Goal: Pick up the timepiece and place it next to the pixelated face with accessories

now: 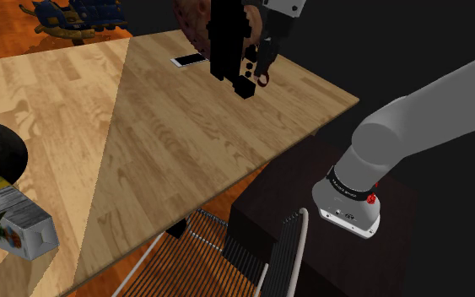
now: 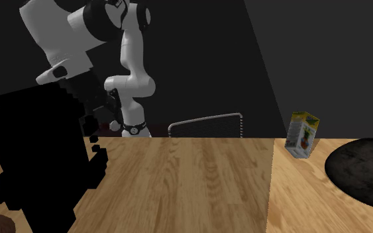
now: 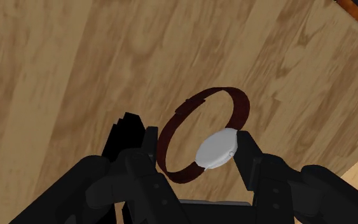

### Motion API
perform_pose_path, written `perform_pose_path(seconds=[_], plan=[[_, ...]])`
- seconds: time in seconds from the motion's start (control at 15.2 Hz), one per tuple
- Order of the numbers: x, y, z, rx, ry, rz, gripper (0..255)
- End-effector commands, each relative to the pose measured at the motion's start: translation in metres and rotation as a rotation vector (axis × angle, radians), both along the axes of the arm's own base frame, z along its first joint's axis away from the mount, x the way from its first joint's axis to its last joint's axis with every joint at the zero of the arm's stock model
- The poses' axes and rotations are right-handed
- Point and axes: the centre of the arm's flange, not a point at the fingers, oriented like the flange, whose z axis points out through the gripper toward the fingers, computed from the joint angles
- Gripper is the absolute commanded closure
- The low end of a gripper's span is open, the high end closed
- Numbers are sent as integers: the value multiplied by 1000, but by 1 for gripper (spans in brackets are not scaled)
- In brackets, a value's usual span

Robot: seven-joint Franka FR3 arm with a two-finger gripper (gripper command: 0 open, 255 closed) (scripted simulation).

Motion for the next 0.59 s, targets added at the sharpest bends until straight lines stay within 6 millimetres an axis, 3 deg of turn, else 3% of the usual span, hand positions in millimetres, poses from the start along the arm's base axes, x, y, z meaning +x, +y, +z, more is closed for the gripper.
perform_pose_path(seconds=[0.0, 0.53], plan=[[0, 0, -11, 0, 0, 0, 255], [0, 0, -54, 0, 0, 0, 255]])
